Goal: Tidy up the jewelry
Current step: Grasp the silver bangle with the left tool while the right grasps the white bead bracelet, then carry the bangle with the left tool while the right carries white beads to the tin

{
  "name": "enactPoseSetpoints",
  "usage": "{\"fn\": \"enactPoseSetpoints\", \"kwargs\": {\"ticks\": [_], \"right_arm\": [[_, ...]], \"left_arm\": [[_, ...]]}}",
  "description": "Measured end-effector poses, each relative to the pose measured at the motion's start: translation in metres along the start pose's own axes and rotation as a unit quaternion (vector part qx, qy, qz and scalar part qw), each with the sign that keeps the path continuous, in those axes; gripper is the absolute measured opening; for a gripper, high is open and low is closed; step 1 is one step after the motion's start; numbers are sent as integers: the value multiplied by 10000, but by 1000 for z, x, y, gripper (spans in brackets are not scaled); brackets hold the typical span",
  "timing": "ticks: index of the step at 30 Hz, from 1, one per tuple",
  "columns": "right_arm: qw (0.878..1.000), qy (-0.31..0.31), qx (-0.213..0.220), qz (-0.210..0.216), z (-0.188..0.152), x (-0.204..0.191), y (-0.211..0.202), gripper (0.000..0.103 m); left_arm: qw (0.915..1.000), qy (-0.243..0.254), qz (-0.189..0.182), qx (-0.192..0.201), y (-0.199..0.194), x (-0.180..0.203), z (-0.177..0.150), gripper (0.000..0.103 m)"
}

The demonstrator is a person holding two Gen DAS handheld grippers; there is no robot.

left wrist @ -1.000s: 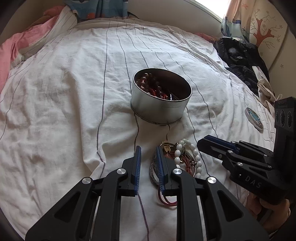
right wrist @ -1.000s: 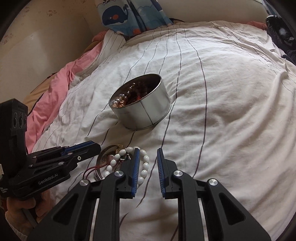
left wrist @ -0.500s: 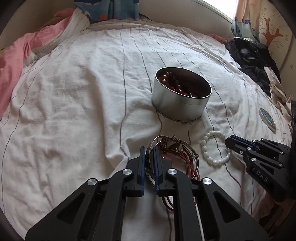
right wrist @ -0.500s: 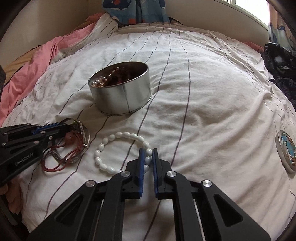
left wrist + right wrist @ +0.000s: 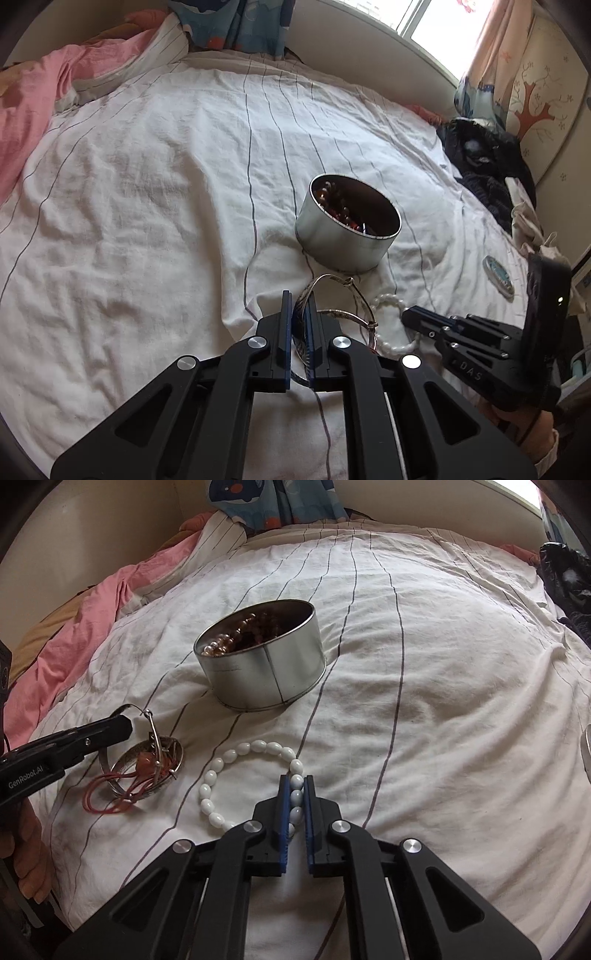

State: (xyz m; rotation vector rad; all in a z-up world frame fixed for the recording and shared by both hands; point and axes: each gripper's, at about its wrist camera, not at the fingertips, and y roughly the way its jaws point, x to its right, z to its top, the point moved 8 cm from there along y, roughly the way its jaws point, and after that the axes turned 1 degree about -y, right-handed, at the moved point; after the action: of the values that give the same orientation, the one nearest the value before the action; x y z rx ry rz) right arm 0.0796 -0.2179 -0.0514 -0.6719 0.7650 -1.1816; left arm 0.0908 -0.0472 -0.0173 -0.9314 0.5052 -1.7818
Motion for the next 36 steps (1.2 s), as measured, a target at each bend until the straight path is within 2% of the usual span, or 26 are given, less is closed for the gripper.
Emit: {"fn": "enactPoseSetpoints", "kwargs": {"ticks": [2, 6, 9, 13, 28, 36], "right_arm": [[9999, 104, 54, 118, 2, 0, -2, 8], [9986, 313, 161, 390, 6, 1, -8, 8], [9977, 389, 240, 504, 8, 3, -12, 8], [9974, 404, 250, 544, 9, 2, -13, 8], [9918, 623, 624, 930, 19, 2, -28, 8], [9918, 614, 589, 956, 19, 1, -26, 8]], "left_arm": [[10000, -57, 12, 70, -6, -3, 6, 6], [9991, -342, -235, 22, -8, -9, 9, 6], [9965, -491, -654, 164, -20, 0, 12, 6], [9981, -330, -505, 142, -24, 9, 16, 6], [9999, -117, -26, -41, -4, -1, 4, 6], [9995, 175, 253, -37, 0, 5, 1, 6]]}}
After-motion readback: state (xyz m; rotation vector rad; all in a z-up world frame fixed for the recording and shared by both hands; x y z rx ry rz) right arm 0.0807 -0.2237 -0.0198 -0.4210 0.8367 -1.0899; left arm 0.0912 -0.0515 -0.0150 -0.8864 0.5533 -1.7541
